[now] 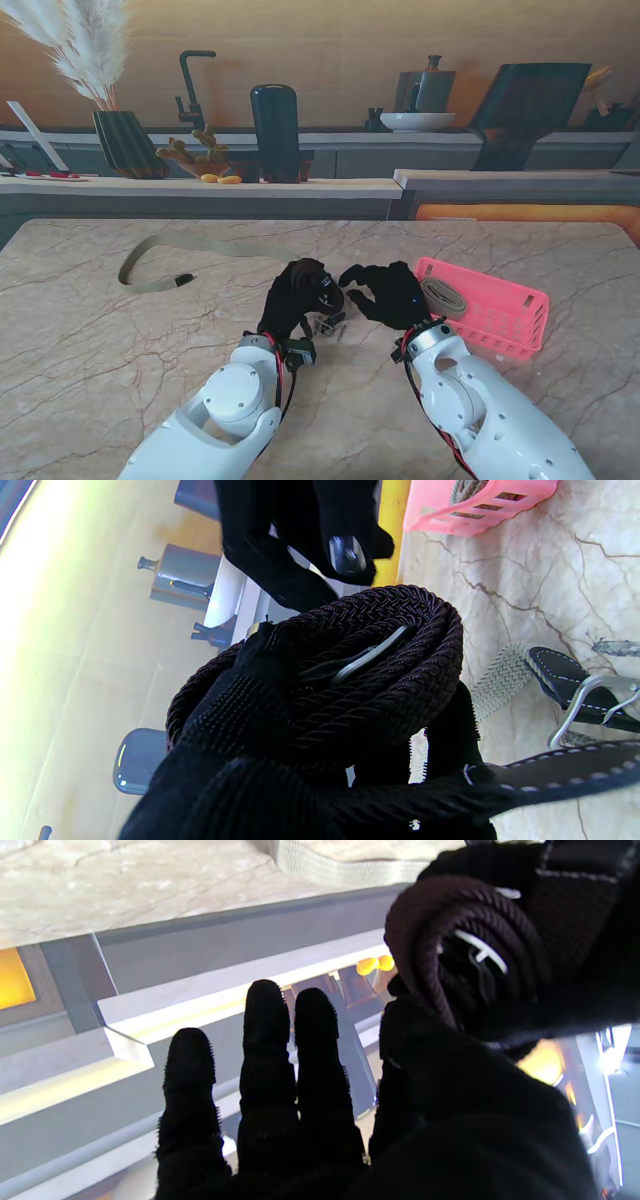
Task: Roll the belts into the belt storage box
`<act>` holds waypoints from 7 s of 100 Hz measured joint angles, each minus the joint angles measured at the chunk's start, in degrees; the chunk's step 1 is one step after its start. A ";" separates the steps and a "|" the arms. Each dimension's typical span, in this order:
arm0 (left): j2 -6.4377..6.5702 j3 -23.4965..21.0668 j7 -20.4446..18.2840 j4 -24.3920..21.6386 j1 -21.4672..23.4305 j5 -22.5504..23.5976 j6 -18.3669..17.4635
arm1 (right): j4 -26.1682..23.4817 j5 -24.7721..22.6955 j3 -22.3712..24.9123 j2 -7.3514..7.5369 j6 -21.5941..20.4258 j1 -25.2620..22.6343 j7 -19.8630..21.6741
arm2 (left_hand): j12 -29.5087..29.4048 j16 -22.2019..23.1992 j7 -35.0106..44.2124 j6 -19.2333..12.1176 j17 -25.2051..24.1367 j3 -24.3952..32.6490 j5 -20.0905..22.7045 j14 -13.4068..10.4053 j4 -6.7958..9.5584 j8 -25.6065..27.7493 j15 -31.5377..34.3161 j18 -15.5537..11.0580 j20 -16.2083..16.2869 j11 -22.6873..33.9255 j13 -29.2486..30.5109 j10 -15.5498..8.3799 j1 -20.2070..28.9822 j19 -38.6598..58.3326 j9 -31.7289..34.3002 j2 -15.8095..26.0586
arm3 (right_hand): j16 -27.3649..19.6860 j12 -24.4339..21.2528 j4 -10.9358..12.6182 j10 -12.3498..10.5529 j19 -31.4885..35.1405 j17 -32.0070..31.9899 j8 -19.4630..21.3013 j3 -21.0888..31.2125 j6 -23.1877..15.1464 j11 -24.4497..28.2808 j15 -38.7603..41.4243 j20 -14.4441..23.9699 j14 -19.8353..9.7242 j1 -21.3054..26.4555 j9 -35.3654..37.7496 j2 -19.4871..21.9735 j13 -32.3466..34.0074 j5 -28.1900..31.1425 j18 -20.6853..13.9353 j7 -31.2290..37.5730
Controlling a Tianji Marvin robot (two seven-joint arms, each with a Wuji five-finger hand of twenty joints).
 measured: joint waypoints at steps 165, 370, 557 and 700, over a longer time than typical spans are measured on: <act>3.09 0.10 -17.48 2.93 -3.86 -2.78 9.57 | -7.49 -11.19 11.69 4.72 -20.41 -2.06 15.94 | 27.72 16.99 -10.28 4.97 42.30 27.75 -3.39 -2.43 1.45 -5.15 40.92 1.44 -1.02 34.34 36.35 -0.13 -41.20 38.28 15.25 -12.28 | -1.54 -0.80 -1.00 -0.16 -0.92 0.51 8.30 3.43 1.35 -9.29 -8.61 0.87 -2.16 -17.60 -20.05 -12.46 -4.11 -20.07 -2.41 -17.92; 4.46 -0.19 -20.87 3.75 -2.28 -6.09 11.39 | 10.75 -7.08 -12.92 4.60 -24.54 21.35 14.37 | 22.36 19.33 -24.32 9.89 35.20 21.18 -12.31 0.21 -1.52 -17.84 42.30 6.45 1.79 20.95 31.00 2.07 -49.70 40.29 5.77 -12.61 | 5.00 1.37 -4.37 -4.42 -0.50 2.98 4.55 4.64 1.15 -2.66 4.73 2.34 -4.70 -15.07 0.37 -19.26 2.94 -3.77 -3.10 -11.34; 2.58 -1.73 -15.89 -0.07 -0.11 -13.71 4.83 | 6.82 -20.21 -2.82 5.24 -20.46 12.65 0.36 | -2.26 1.19 -32.53 3.27 -8.87 -2.79 -12.81 3.04 1.53 -20.75 -13.24 3.75 -3.49 -7.84 -12.42 2.78 -38.54 -12.52 -18.04 -1.55 | 8.15 2.04 -11.11 -3.68 5.10 4.36 -11.99 4.34 -0.82 8.28 15.75 2.28 -4.35 -14.66 14.68 -26.31 7.94 9.33 -3.11 -0.38; 6.96 -4.40 -15.03 3.82 -3.01 23.59 0.99 | -7.69 -32.38 20.40 5.76 17.52 -5.95 19.27 | -2.26 1.19 -29.70 2.83 -9.42 -1.29 -5.31 2.98 2.59 -15.80 -11.88 -2.07 -3.49 -7.84 -12.39 2.75 -34.95 -13.14 -16.98 -1.59 | 19.06 10.01 -11.01 7.26 23.26 6.62 -2.60 2.14 14.92 21.63 32.75 8.44 7.27 -10.53 11.07 -21.52 5.28 9.98 -3.14 -0.37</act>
